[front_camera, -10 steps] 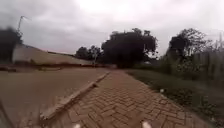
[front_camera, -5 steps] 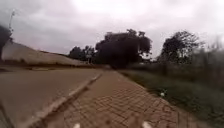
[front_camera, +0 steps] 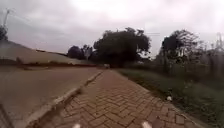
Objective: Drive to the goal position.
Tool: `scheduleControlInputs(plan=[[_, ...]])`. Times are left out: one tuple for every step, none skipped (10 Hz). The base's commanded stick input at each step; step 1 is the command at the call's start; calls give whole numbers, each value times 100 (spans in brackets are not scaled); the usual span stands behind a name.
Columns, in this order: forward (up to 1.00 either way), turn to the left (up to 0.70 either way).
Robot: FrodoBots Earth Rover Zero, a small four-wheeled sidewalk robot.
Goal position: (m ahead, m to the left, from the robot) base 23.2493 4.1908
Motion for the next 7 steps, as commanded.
scheduleControlInputs(plan=[[70, 0], [70, 0], [70, 0], [70, 0], [70, 0], [70, 0], [70, 0]])
